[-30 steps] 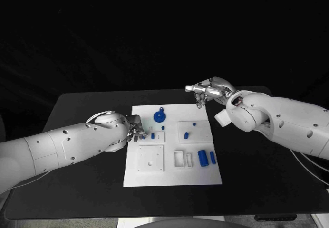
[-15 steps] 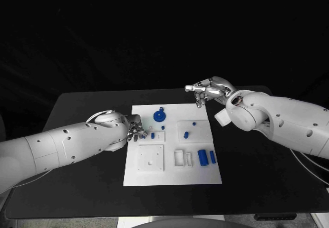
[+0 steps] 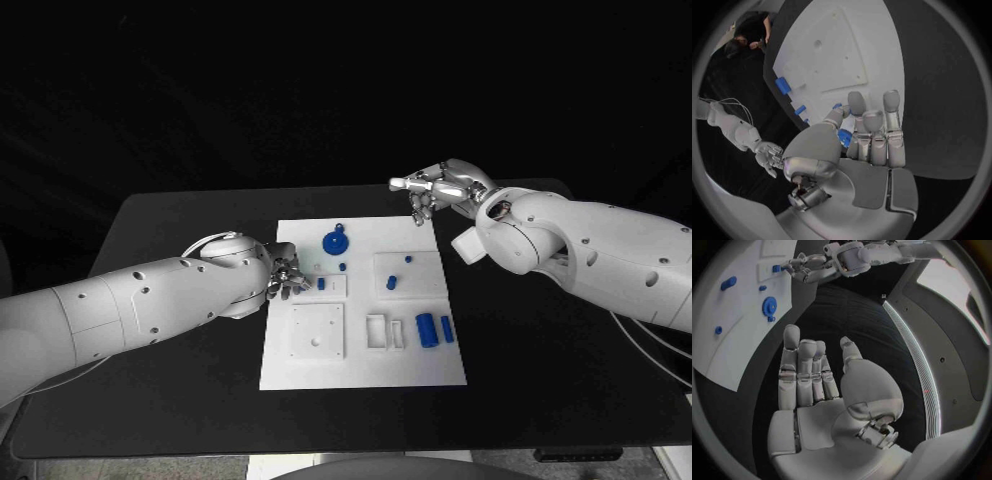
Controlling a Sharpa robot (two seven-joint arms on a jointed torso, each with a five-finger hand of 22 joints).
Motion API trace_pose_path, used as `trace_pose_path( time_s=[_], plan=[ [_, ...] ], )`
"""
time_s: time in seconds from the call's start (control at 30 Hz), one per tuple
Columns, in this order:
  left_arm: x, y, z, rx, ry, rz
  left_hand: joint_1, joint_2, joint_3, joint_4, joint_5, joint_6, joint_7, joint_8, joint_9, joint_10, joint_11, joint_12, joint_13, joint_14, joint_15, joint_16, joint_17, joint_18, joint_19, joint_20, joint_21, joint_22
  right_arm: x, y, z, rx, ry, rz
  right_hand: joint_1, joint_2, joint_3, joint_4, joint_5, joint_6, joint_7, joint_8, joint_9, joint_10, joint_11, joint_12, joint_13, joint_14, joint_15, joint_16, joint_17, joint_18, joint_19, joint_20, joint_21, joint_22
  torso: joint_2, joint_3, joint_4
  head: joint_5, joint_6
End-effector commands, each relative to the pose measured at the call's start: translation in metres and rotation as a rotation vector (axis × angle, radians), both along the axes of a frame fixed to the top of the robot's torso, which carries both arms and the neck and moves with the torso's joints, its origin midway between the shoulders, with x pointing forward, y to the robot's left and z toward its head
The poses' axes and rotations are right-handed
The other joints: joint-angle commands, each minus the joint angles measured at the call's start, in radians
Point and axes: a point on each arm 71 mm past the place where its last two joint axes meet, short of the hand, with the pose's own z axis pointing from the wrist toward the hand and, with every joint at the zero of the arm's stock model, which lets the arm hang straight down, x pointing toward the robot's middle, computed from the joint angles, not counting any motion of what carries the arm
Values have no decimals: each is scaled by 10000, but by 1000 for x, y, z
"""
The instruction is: Assemble the parts on the task board
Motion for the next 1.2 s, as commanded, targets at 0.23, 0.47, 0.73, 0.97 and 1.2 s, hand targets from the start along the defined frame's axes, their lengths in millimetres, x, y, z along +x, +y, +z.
trace_pose_path(
  time_s=[0.23, 0.47, 0.73, 0.97, 1.2],
  plan=[
    [-3, 3, -5, 71, 396, 12, 84, 4, 993, -890, 78, 386, -449, 11, -6, 64, -50, -39, 16, 91, -20, -11, 33, -32, 58, 6, 31, 195, -1, 2, 0, -19, -15, 205, -17, 71, 38, -10, 12, 66, 16, -29, -2, 15, -71, 58, -8, 1, -32, 40, -1, 32, 96, -9, -26, 12, 7, 5, 0, -8, 4],
    [-1, 5, -5, 88, 363, 113, 76, 7, 1006, -888, 71, 370, -448, 22, 15, 65, -51, -47, 17, 96, -25, -20, 35, -29, 61, 1, 33, 193, -1, 2, 0, -19, -13, 205, -14, 79, 47, -12, 8, 75, 15, -29, -1, 10, -71, 50, -8, -5, -31, 29, -2, 28, 111, -9, -88, 51, 5, 5, 0, -12, 0],
    [3, 7, -7, 156, 578, 183, 163, 24, 1047, -888, -250, 514, -441, -209, -76, 79, -45, -60, 32, 107, -8, -7, 110, -24, 48, 21, 33, 193, -1, 2, 0, -18, -11, 215, -14, 79, 47, -12, 8, 75, 15, -29, -1, 10, -71, 50, -8, -5, -31, 29, -2, 28, 111, -9, -88, 51, 1, 6, -8, -5, -4],
    [5, 8, -10, 319, 1236, 250, 158, 79, 1041, -888, -371, 456, -420, -257, 13, 29, -18, -67, 42, 34, 8, -62, 48, -24, 9, 34, 15, 193, 0, 3, 0, -18, -1, 229, 1, 82, 58, -23, 14, 77, 13, -29, -2, 11, -73, 51, -7, -4, -33, 29, -2, 28, 117, -9, -104, 62, 10, 5, -8, -18, -15],
    [6, 9, -13, 654, 1952, 123, 189, 142, 1001, -878, -627, 380, -392, -306, 70, -51, 14, -30, 68, -62, 31, -145, -73, -28, -49, 54, -1, 196, 0, 3, 0, -17, 11, 252, 1, 82, 58, -23, 14, 77, 13, -29, -2, 11, -73, 51, -7, -4, -33, 29, -2, 28, 117, -9, -104, 62, 2, 9, 0, -43, -38]
  ],
)
